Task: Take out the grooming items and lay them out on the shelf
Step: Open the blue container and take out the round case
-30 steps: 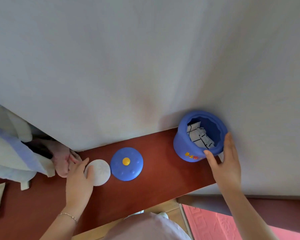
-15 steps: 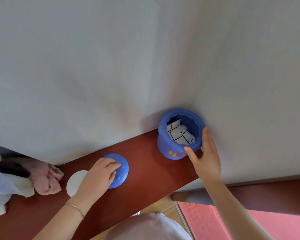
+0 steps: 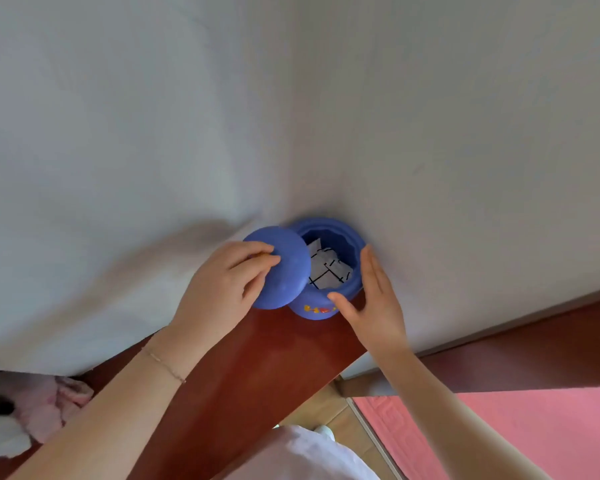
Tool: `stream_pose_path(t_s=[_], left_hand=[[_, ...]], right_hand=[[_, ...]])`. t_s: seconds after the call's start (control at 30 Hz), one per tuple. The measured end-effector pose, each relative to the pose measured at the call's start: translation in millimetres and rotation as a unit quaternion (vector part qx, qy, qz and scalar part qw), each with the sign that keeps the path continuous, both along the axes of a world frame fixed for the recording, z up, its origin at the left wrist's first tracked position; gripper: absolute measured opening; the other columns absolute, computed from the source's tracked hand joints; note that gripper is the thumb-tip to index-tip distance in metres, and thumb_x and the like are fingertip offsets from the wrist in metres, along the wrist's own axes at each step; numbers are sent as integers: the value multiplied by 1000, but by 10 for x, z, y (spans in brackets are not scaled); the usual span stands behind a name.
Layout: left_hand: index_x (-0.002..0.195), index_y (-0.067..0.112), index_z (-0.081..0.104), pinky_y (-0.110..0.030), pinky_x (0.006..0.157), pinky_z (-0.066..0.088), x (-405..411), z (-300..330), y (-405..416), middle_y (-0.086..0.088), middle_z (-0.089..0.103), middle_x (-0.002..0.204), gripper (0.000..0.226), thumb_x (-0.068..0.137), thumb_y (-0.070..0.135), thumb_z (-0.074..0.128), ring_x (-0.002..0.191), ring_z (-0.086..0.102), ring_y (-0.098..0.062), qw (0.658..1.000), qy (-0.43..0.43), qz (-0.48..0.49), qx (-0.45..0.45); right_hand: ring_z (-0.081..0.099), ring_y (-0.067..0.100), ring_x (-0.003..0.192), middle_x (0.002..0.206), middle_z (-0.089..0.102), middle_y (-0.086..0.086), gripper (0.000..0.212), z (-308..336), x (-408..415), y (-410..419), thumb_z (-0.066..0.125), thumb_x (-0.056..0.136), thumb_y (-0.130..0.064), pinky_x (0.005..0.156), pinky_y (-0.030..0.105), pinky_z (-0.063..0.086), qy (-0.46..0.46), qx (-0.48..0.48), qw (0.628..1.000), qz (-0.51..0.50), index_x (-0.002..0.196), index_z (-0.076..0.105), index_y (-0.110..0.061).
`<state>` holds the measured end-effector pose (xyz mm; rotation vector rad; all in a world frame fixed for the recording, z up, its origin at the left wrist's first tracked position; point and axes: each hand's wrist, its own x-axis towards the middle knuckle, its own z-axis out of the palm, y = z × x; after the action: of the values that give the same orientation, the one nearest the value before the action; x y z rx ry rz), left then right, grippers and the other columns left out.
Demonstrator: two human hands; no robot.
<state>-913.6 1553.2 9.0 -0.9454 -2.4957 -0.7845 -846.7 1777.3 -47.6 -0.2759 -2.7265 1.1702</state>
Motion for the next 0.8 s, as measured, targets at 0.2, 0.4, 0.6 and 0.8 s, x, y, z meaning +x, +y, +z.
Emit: stream_pose_path(t_s=[0.2,0.4,0.6,0.8], left_hand=[[92,6,73,-24,82,37,-315,40,672,-8,70,98,32,84,13,44,92,51,-17,992,32,-103,-64],[88,11,75,-26,68,53,-342,-112,825,-4,72,93,37,78,16,40,81,68,-25,985,4,-115,-126],[90,5,73,-27,77,48,-343,-250,846,-9,71,95,32,80,15,44,91,61,-23,989,21,-115,-86],[90,2,72,-29,86,39,-327,-374,857,-12,69,96,27,81,8,47,97,48,-19,991,67,-105,-55]], right_hand=[[9,-6,135,146,10,-16,96,-18,-26,-6,42,73,-68,105,4,9,1,19,1000,1,147,16,-14],[7,-8,133,145,7,-17,96,-9,-38,9,40,72,-67,101,-4,3,-6,11,1000,5,147,10,-14],[6,-7,134,145,5,-19,95,-5,-35,24,55,79,-60,102,-2,2,-15,-3,1000,12,148,8,-14],[5,-11,131,146,4,-18,97,-5,-29,9,40,71,-67,103,-2,3,-9,1,1000,8,147,9,-14]])
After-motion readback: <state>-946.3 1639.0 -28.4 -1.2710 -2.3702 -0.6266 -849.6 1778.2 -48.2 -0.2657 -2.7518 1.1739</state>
